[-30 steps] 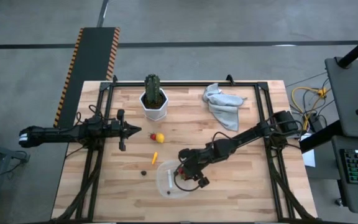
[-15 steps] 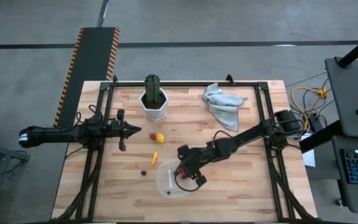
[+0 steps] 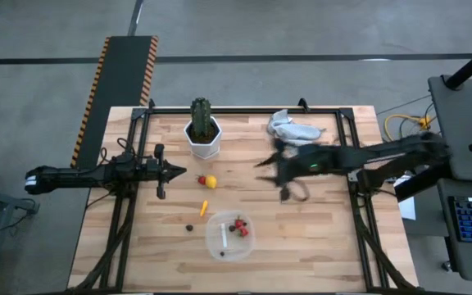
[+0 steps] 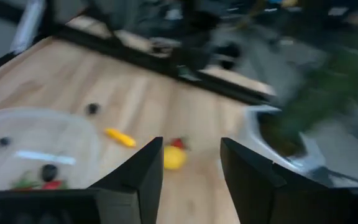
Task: Pick and placing Produce into tupperware
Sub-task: Put the yellow corn into the transparent container
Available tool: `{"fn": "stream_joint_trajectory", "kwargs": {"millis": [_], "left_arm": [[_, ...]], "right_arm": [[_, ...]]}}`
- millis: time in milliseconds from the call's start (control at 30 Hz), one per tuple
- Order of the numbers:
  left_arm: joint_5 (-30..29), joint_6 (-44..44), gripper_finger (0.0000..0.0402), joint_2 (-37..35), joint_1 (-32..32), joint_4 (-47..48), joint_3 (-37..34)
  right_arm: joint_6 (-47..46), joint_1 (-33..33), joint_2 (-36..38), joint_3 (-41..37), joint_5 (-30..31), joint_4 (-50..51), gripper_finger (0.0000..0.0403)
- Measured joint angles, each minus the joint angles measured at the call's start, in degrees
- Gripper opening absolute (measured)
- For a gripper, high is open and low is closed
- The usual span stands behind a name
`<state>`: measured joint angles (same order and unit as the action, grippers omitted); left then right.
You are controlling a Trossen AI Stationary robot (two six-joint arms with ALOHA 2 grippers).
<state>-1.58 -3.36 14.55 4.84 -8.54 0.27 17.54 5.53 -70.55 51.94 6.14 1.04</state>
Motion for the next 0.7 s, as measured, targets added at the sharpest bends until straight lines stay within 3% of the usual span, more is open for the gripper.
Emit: {"fn": "stream_joint_trajectory", "kwargs": {"millis": [167, 333, 500, 700], "left_arm": [[0.07, 0.00, 0.0000, 0.02, 0.00, -0.01, 0.00], [0.15, 0.05, 0.0000, 0.00, 0.00, 0.00, 0.00], [0.46, 0.07, 0.0000, -0.05, 0.00, -0.02, 0.00], [0.44, 0.09, 0.0000, -0.05, 0.00, 0.00, 0.00]], "right_arm": [[-5.99, 1.23, 16.12, -14.41, 6.45, -5.75, 0.0142], [-9.35, 1.98, 27.35, -27.68, 10.03, -13.50, 0.0139], [-12.36, 1.99, 33.04, -36.82, 9.10, -20.05, 0.0138], [-11.32, 1.96, 33.46, -41.95, 5.72, -29.34, 0.0126]]}}
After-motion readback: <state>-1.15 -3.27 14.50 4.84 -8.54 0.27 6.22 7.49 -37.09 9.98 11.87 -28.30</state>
